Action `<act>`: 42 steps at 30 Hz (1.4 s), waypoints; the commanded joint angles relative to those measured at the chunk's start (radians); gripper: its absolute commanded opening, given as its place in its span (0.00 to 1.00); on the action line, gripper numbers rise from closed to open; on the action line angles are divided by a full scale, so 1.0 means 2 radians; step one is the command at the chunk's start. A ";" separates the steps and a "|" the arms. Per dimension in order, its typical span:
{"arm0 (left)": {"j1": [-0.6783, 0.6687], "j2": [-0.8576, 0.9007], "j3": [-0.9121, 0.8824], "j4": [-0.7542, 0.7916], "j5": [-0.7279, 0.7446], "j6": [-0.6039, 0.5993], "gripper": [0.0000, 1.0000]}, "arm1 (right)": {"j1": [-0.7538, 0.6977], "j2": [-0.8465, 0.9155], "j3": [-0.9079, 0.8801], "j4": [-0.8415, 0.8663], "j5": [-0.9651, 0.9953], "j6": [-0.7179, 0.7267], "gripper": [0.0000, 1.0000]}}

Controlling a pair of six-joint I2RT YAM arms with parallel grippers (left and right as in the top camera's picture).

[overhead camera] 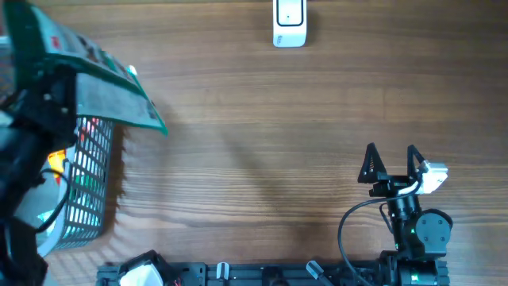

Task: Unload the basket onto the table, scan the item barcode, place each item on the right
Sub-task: 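Lift the glove pack out of the basket with the left gripper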

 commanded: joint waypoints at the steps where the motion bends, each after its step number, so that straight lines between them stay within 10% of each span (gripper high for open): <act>1: -0.093 0.027 0.000 -0.028 -0.128 0.023 0.04 | 0.003 -0.005 -0.001 0.002 0.009 0.003 1.00; 12: -0.377 0.172 0.000 -0.112 -0.523 -0.020 0.04 | 0.003 -0.005 -0.001 0.002 0.009 0.003 1.00; 26: -0.470 0.449 -0.002 -0.089 -0.544 -0.075 0.04 | 0.003 -0.005 -0.001 0.002 0.009 0.004 0.99; 42: -0.536 0.573 -0.004 -0.021 -0.472 -0.075 0.04 | 0.003 -0.005 -0.001 0.002 0.009 0.003 1.00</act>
